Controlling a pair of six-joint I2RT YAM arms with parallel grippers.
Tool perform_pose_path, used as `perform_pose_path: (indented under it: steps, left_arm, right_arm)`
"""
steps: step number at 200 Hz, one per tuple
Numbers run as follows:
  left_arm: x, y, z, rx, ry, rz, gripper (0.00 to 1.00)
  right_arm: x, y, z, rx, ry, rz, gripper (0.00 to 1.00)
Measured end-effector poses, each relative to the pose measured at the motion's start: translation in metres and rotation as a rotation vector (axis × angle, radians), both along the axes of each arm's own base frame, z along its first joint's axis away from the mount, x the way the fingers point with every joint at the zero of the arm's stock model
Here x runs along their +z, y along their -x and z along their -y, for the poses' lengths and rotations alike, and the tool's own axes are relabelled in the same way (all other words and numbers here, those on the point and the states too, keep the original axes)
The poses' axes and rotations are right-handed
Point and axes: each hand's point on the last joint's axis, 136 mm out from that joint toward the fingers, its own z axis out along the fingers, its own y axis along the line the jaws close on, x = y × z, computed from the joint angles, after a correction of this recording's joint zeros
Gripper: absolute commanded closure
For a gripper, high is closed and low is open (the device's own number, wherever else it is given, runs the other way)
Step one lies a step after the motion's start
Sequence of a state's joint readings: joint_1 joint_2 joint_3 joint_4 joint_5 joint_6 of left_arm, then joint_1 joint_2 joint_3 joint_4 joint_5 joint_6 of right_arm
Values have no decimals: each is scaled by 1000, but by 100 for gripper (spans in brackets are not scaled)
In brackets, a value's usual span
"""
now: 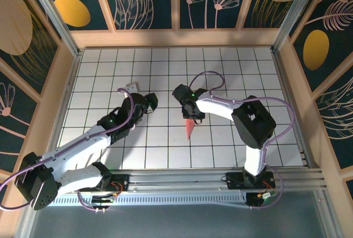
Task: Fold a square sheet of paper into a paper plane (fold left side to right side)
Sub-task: Pick up the paper plane at the center of the table, then place the paper plane at the center of the table.
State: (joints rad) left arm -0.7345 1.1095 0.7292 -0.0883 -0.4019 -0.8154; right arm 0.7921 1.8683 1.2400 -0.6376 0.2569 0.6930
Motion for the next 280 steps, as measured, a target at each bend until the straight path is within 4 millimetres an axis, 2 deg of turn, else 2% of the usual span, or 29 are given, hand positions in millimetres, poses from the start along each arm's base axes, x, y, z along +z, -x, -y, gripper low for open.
perform_pose_path:
  steps: [63, 105, 138, 165, 198, 241, 280]
  left_arm:
    - [-1, 0, 0, 0, -3, -2, 35]
    - [-2, 1, -3, 10, -15, -7, 34]
    - [3, 2, -9, 29, -19, 7, 26]
    - [13, 1, -12, 44, -13, 32, 19]
    - [26, 0, -12, 51, 6, 54, 8]
    - [35, -8, -19, 53, 55, 58, 1]
    - [51, -24, -31, 26, 186, 74, 2]
  right_arm:
    - [1, 0, 4, -9, 17, 3, 100]
    - [10, 0, 7, -11, 18, 23, 100]
    - [26, -2, 7, -11, -9, 60, 100]
    - [45, -5, 5, 0, -58, 112, 100]
    - [82, -17, 9, 9, -170, 210, 100]
    - [130, -32, 42, -27, -390, 341, 100]
    - [154, -36, 75, -42, -633, 421, 100]
